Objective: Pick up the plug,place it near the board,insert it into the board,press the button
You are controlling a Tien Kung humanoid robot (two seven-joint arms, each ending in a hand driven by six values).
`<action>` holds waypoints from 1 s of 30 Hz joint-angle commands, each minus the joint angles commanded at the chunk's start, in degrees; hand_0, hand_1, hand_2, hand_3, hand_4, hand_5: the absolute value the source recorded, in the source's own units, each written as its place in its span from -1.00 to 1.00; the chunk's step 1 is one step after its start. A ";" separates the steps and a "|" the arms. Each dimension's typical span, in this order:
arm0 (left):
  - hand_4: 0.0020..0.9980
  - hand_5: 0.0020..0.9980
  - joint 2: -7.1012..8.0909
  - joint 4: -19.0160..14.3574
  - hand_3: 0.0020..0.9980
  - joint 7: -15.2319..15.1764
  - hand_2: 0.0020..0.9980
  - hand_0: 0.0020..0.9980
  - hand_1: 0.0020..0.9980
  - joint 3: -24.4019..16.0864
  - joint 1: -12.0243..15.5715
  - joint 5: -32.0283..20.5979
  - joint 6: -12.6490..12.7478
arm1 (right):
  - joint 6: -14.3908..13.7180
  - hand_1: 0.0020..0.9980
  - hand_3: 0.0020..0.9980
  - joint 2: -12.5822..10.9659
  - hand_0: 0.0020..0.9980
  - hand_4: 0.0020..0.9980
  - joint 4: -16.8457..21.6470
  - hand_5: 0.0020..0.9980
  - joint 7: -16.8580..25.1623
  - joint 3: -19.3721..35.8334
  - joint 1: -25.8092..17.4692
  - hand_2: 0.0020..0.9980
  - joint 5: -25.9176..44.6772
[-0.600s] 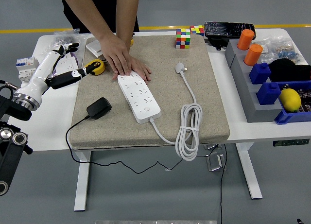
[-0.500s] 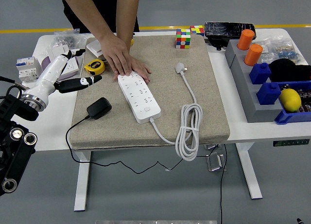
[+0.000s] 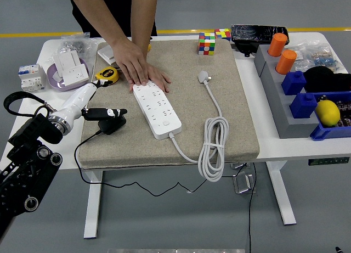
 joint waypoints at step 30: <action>1.00 0.29 0.35 10.82 0.49 -3.10 0.40 0.41 0.50 8.40 -1.95 8.73 10.34 | 0.02 0.65 0.61 -0.30 0.79 1.00 0.01 1.00 0.23 -0.72 -0.14 0.58 1.02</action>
